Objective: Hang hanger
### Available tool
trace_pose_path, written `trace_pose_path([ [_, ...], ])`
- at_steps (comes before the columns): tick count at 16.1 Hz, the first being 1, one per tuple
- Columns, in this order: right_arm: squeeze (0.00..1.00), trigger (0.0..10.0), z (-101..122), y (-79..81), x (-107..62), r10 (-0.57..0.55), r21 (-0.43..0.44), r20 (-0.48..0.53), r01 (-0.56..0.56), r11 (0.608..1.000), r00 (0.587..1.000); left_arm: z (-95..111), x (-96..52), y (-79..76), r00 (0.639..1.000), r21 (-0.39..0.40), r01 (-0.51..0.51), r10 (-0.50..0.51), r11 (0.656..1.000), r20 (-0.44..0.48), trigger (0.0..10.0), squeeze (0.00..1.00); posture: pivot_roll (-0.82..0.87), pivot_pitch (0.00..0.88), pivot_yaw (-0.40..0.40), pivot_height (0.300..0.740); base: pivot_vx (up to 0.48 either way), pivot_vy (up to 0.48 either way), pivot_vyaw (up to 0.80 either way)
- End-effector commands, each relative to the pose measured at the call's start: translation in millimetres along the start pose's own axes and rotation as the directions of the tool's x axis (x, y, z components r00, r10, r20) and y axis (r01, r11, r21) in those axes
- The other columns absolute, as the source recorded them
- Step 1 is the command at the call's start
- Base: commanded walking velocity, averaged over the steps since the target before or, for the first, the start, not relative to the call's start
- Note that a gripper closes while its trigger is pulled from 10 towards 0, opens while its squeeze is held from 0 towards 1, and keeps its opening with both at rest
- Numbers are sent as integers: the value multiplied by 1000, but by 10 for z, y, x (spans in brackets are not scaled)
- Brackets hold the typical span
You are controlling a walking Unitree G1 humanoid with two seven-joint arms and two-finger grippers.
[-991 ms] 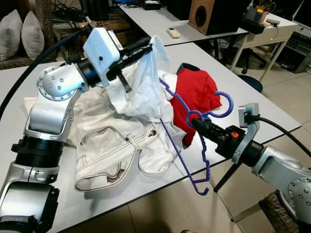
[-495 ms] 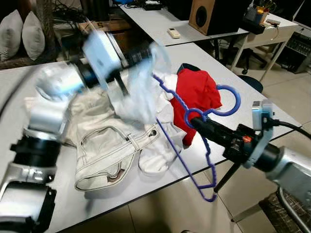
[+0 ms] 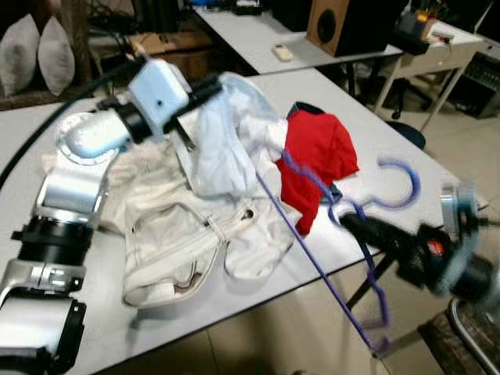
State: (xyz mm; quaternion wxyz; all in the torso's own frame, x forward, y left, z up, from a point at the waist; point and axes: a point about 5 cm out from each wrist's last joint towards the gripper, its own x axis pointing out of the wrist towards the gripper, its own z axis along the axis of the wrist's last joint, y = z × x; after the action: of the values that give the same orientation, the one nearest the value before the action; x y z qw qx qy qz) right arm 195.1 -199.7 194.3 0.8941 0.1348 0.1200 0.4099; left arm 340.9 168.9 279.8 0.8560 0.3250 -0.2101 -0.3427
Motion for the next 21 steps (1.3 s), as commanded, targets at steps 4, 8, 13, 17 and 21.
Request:
trace_pose_path([
  [4, 0, 10000, 140, -36, -8, -34, -36, 85, 37, 999, 996, 188, 78, -21, 991, 4, 79, -79, 997, 105, 0, 0, -208, 0, -9, 740, 0, 0, 0],
  [8, 0, 10000, 190, -128, 15, -75, -24, 111, 78, 997, 991, 242, 83, -101, 980, -24, 138, -133, 990, 145, 0, 0, -203, 0, -12, 740, 0, 0, 0],
  [13, 0, 10000, 176, -304, 322, -82, 36, 107, 79, 996, 991, 284, 60, -280, 944, -81, 288, -269, 954, 191, 0, 0, -194, 0, -17, 740, 0, 0, 0],
  [17, 0, 10000, 166, -248, 604, 17, 87, 111, -27, 996, 994, 237, 101, -337, 952, -71, 278, -265, 958, 154, 0, 0, -186, 0, -22, 740, 0, 0, 0],
  [21, 0, 10000, 121, -206, 684, 61, 97, 92, -70, 993, 994, 261, 115, -326, 952, -58, 278, -266, 959, 151, 0, 0, -187, 0, -20, 740, 0, 0, 0],
])
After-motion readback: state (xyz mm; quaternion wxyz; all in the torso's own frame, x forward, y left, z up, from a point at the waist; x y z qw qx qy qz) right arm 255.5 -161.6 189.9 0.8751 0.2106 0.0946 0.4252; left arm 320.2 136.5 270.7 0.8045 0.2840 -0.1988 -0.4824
